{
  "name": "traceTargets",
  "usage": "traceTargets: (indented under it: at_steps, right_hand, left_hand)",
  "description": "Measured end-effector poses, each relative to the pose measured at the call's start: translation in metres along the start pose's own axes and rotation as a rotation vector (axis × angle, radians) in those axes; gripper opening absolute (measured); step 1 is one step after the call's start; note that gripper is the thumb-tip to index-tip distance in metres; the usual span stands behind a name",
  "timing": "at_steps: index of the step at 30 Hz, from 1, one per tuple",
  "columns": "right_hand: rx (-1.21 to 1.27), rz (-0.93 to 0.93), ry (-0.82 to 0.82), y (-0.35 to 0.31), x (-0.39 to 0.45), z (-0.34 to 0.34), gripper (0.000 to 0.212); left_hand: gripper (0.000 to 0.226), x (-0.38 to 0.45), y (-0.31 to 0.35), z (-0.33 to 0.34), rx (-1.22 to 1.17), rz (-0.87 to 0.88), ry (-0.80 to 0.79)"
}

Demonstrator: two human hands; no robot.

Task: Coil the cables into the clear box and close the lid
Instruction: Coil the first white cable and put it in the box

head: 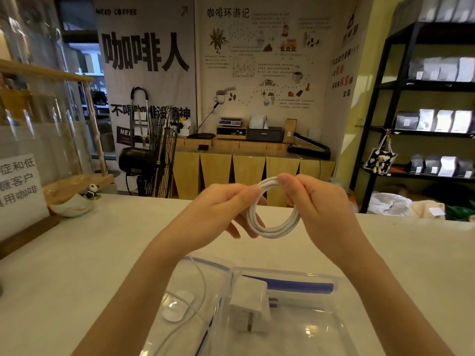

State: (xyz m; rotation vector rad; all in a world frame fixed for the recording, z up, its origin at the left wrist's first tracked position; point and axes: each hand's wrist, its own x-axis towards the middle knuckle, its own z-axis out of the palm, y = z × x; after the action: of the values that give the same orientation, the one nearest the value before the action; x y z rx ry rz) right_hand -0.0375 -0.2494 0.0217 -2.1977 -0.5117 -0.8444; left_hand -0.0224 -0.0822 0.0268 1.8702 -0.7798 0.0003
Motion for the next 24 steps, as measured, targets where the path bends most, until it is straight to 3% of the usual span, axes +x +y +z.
traceTargets:
  at_steps: [3,6,9,13,15,18,20,22,24]
  right_hand:
    - [-0.029,-0.043,0.066,0.005,-0.001,0.004,0.025]
    - [-0.047,-0.076,0.116,0.01,-0.002,0.007,0.03]
    - [-0.28,-0.119,0.128,0.012,-0.002,0.004,0.046]
    - [-0.565,-0.104,0.153,0.001,-0.003,-0.003,0.048]
    - [-0.405,-0.013,0.012,-0.008,-0.005,-0.005,0.045]
    - [0.326,0.274,-0.292,-0.021,-0.005,-0.011,0.031]
    - [0.627,0.403,-0.421,-0.023,-0.004,-0.016,0.026]
    - [0.783,0.427,-0.478,-0.022,-0.002,-0.02,0.023]
    - [0.755,0.379,-0.511,-0.02,-0.003,-0.021,0.029]
  left_hand:
    - [0.038,0.001,-0.003,0.008,-0.141,-0.07,-0.09]
    - [0.031,0.003,-0.001,0.015,-0.164,-0.055,-0.009]
    - [0.024,0.005,0.0,0.017,0.008,-0.032,0.062]
    - [0.023,0.005,-0.004,0.017,0.286,-0.053,0.15]
    - [0.026,0.005,-0.006,0.019,0.334,-0.074,0.171]
    - [0.034,0.006,-0.008,0.02,0.324,-0.125,0.119]
    - [0.053,0.006,-0.007,0.02,0.232,-0.154,-0.004]
    - [0.055,0.005,-0.005,0.019,0.125,-0.178,-0.114]
    - [0.049,0.004,-0.004,0.016,0.039,-0.204,-0.15]
